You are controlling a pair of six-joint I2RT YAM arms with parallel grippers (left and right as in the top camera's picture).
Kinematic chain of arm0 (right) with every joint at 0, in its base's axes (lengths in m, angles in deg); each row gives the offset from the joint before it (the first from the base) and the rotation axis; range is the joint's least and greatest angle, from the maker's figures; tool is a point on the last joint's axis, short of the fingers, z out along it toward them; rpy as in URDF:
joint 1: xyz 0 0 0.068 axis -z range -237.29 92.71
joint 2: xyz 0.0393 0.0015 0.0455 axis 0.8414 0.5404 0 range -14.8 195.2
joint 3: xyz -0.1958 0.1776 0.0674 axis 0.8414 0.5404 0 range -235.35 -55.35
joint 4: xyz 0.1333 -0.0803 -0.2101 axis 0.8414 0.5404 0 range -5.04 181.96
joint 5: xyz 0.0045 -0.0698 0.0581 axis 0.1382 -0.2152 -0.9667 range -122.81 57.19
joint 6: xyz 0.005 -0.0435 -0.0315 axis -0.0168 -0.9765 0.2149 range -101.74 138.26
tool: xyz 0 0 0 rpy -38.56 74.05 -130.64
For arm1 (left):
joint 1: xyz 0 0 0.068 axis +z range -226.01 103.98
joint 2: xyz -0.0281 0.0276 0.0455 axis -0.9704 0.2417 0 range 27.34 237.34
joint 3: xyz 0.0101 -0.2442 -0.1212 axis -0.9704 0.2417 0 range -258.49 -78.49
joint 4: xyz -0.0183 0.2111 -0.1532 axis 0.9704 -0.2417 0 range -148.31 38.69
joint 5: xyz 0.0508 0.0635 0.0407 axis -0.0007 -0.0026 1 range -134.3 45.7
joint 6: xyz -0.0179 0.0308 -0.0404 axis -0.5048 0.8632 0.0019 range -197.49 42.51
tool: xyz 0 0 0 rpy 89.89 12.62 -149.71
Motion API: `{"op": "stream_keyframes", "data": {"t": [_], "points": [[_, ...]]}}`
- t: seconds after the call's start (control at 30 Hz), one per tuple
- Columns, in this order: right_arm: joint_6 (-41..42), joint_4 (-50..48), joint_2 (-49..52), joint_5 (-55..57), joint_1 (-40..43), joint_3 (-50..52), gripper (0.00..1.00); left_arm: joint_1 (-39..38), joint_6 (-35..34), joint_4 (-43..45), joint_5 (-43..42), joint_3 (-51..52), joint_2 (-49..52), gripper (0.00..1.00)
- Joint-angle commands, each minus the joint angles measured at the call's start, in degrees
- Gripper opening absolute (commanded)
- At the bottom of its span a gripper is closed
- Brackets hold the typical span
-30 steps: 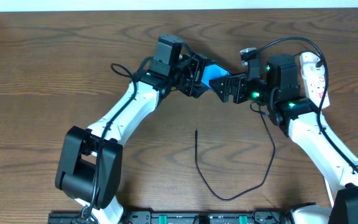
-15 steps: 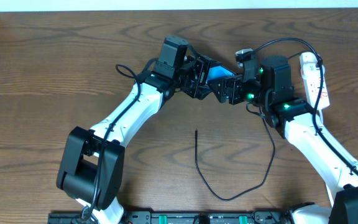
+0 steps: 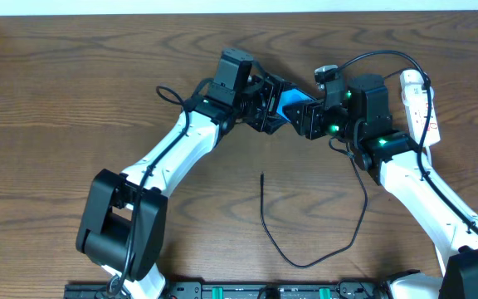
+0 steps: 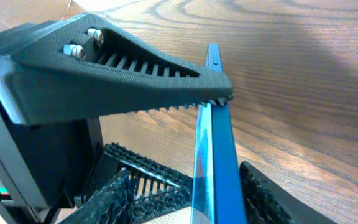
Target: Plug charger to phone and switch on socket
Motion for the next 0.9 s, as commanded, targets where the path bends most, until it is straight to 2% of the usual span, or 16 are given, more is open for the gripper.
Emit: {"op": "stream_keyframes", "data": {"t": [0.0,0.63,0.73,0.87], "points": [[-0.2,0.1,0.5,0.1,-0.4,-1.1,0.5,-0.4,-0.5,0.7,-0.4,-0.2,-1.5,0.08],[-0.2,0.3,0.5,0.1,-0.4,-1.1,0.28,-0.4,-0.5,0.7,-0.4,-0.2,-1.5,0.07],[-0.2,0.3,0.5,0.1,-0.4,-1.1,0.18,-0.4,-0.5,0.7,-0.4,-0.2,-1.5,0.07],[-0.2,0.3,0.5,0.1,-0.4,-1.1,0.15,-0.4,-0.5,0.7,-0.4,-0.2,-1.5,0.08]]}}
